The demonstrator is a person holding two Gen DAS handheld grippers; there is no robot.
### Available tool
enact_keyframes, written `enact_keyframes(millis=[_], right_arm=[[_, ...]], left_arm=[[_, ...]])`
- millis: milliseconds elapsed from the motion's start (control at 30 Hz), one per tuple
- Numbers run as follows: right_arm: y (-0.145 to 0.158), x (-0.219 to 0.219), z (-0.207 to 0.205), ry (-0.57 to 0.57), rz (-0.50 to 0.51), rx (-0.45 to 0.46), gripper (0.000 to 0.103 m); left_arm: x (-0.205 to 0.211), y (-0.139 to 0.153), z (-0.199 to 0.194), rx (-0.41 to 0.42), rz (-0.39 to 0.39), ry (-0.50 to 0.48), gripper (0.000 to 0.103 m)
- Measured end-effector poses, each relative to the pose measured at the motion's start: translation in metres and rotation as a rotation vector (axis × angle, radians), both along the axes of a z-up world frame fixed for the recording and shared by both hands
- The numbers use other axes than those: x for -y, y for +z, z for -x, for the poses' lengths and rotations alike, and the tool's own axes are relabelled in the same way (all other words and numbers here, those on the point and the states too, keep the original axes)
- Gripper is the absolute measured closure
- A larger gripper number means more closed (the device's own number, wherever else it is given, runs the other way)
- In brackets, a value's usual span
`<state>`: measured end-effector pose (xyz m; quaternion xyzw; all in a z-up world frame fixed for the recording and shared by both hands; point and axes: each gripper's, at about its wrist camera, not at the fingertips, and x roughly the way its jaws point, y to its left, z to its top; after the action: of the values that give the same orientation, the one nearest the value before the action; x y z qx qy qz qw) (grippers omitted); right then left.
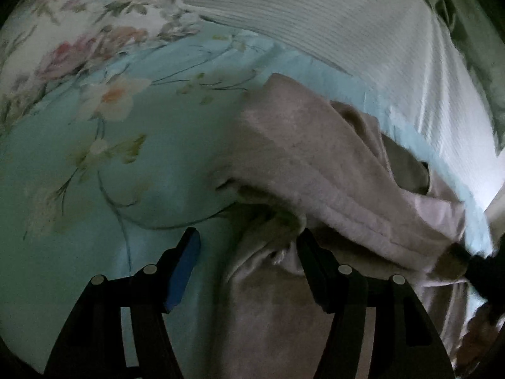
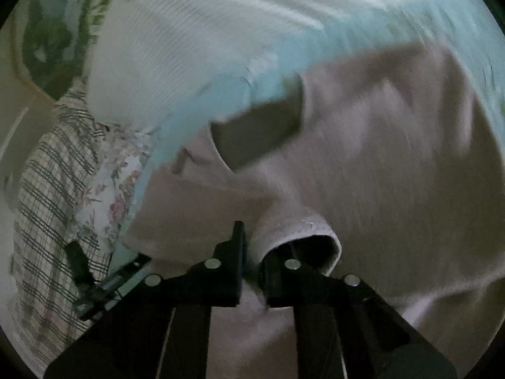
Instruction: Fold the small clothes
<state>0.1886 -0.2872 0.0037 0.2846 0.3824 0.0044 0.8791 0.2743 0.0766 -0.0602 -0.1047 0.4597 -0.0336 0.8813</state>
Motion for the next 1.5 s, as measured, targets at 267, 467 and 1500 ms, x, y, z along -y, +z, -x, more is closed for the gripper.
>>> enact_keyframes(millis=[267,467,1500], right_arm=[[0.047,0.046,0.051,-0.048,0.172,0.075,0.101],[0.006,0.083,0.075,-0.144,0.115,-0.036,0.102],[0.007,0.056,0.066,-0.096,0.171,-0.068,0.1]], left_arm=[[-0.011,-0.002,-0.013,0.02,-0.089,0.1,0.051],[-0.027,-0.007,-0.001,0.007,-0.062,0.142,0.07],[-0.021,-0.009,0.004,0.034,-0.152,0.089,0.062]])
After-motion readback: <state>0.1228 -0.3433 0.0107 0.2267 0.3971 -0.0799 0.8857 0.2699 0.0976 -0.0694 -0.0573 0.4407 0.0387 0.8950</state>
